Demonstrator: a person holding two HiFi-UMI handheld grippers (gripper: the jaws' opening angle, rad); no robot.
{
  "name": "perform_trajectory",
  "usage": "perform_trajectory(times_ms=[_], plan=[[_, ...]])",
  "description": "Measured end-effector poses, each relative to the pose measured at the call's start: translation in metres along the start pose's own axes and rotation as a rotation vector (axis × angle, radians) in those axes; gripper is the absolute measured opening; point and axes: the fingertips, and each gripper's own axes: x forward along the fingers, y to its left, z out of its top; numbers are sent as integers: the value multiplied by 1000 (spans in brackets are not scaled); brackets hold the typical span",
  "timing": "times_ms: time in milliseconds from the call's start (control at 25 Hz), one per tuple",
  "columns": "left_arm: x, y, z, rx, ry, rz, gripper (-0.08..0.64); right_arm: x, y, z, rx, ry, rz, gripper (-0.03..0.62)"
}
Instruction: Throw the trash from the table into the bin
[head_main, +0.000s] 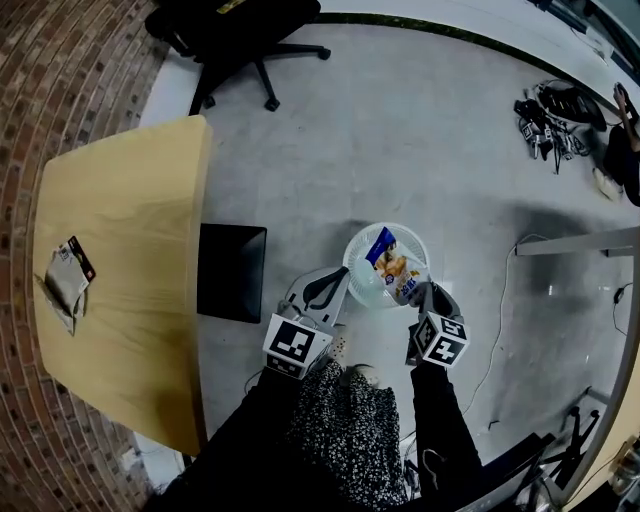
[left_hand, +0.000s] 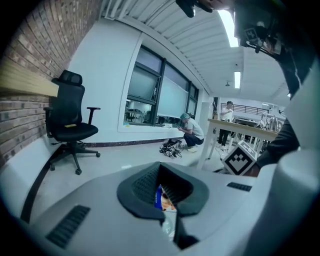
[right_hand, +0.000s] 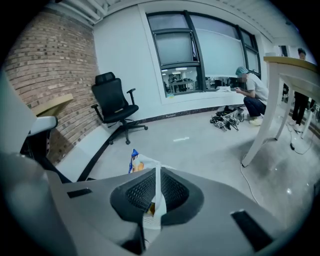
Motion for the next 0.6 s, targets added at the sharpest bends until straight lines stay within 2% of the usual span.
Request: perform_trajectory(times_ms=[440,600], plan=[[22,10,-49,-49,3,-11,6,54,-13,-60,-8,92,-16,21],[27,11,-59,-50,3,-13,6,72,-14,-70,0,109,-13,21]])
